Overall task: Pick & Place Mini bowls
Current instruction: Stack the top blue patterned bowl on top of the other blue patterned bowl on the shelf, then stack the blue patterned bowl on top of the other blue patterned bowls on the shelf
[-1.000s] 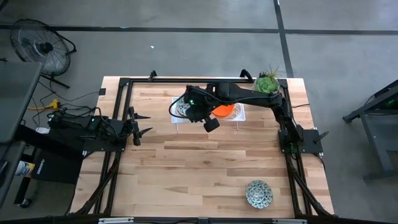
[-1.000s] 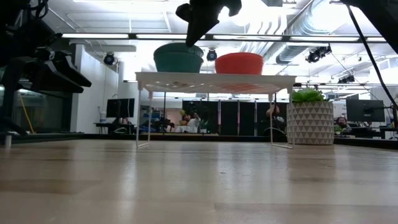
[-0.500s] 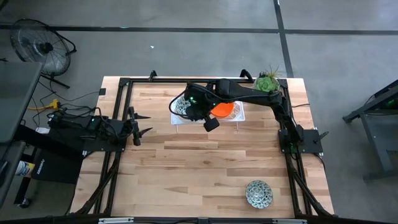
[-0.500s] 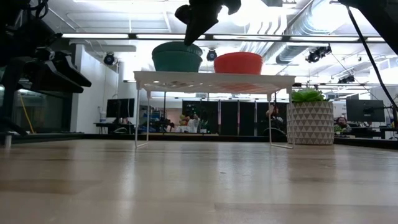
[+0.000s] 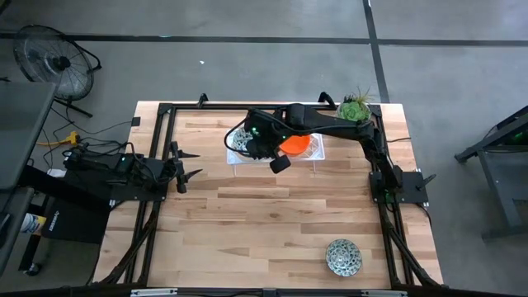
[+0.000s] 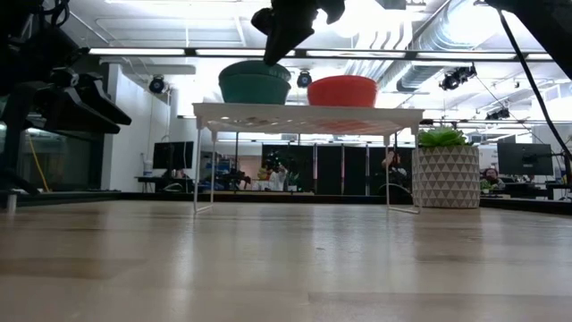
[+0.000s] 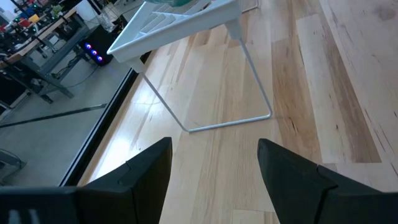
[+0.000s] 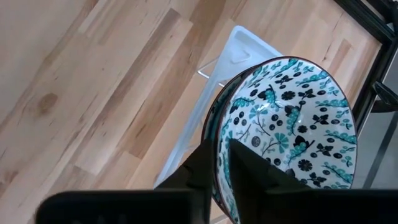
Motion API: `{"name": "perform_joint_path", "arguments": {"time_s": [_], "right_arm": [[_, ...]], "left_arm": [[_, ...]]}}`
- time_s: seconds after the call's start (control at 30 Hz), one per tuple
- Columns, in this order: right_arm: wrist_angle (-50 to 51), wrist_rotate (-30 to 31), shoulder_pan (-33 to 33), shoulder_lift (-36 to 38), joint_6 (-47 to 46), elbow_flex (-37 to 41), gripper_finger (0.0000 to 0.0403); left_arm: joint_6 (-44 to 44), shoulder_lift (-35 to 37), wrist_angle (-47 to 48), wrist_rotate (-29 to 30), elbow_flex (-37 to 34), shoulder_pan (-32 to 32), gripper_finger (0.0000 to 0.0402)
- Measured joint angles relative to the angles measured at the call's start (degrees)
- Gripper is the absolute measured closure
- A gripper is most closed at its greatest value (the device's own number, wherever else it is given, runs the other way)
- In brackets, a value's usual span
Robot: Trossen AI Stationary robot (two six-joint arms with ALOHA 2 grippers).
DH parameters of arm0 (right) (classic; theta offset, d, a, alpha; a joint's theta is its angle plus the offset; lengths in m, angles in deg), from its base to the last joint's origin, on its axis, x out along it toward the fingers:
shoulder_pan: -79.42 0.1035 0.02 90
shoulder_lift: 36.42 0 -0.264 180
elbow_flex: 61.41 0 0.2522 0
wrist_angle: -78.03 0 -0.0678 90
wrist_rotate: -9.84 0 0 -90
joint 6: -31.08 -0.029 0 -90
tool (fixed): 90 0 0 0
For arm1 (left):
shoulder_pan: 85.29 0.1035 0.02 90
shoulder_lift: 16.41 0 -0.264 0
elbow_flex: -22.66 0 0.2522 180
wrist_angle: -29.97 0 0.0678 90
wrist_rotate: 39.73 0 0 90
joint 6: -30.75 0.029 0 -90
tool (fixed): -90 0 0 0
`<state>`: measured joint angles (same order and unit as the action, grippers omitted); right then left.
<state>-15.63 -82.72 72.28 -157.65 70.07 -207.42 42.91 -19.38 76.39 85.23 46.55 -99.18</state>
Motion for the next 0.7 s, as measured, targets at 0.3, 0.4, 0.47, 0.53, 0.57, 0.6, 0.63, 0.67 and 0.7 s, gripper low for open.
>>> {"name": "perform_joint_path", "arguments": {"time_s": [0.3, 0.4, 0.47, 0.53, 0.57, 0.6, 0.63, 0.67, 0.7], "right_arm": [[-0.05, 0.38, -0.11, 0.00, 0.02, 0.00, 0.0290], [-0.38, 0.54, -0.11, 0.00, 0.02, 0.00, 0.0267], [-0.44, 1.01, -0.11, 0.00, 0.02, 0.00, 0.0256], [-0.46, 1.86, -0.11, 0.08, 0.04, 0.00, 0.0247], [-0.57, 2.33, 0.02, 0.15, 0.02, 0.00, 0.0244], [-0.78, 2.99, 0.07, 0.30, 0.02, 0.00, 0.0242], [-0.89, 3.42, 0.08, 0.57, 0.02, 0.00, 0.0241], [-0.88, 3.59, 0.14, 0.75, 0.02, 0.00, 0.0240], [-0.90, 3.73, 0.27, 0.92, 0.02, -0.01, 0.0240]], "left_arm": [[0.00, -0.01, -0.01, -0.02, -0.01, -0.01, 0.0169], [0.00, 0.00, -0.02, -0.02, -0.02, 0.00, 0.0169], [0.00, 0.00, 0.00, -0.02, -0.02, -0.02, 0.0169], [0.00, -0.02, -0.02, -0.02, -0.01, -0.01, 0.0169], [0.00, 0.00, -0.02, -0.02, -0.02, -0.02, 0.0169], [0.00, -0.02, -0.02, -0.02, 0.00, -0.02, 0.0169], [0.00, -0.01, -0.02, -0.02, 0.00, 0.00, 0.0169], [0.00, -0.02, -0.02, 0.00, -0.01, 0.00, 0.0169], [0.00, -0.01, -0.01, -0.02, -0.01, -0.01, 0.0169]]}}
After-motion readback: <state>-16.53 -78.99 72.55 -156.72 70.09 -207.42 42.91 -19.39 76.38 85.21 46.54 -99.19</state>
